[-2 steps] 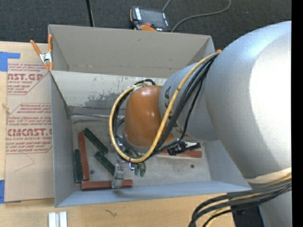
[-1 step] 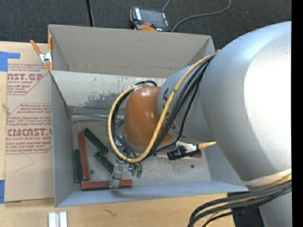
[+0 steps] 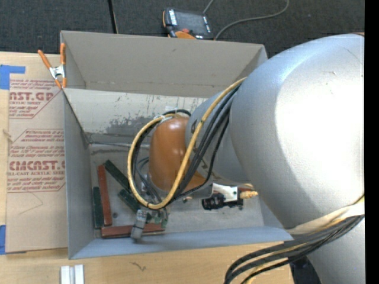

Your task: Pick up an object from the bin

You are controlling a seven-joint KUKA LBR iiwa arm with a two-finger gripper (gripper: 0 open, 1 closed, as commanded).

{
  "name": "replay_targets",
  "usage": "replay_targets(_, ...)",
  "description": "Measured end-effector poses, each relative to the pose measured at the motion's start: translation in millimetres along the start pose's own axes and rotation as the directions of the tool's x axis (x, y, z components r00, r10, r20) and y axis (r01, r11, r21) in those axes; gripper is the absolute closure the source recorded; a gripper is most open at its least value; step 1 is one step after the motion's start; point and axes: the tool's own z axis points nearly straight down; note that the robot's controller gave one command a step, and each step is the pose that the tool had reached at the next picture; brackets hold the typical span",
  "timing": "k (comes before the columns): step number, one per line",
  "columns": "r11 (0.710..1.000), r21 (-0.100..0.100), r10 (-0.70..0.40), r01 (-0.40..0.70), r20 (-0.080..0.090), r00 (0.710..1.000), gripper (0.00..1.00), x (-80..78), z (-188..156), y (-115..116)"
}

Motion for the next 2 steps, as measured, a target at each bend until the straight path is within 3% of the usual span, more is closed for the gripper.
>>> replay_targets(1,1.0,-0.001,0.0,0.0,0.002,1.0,0.0,0.3,0.1,0.1)
replay_targets(2,1.0,-0.003,-0.002,0.002,-0.001,1.0,1.0,0.8,-2.4,1.9)
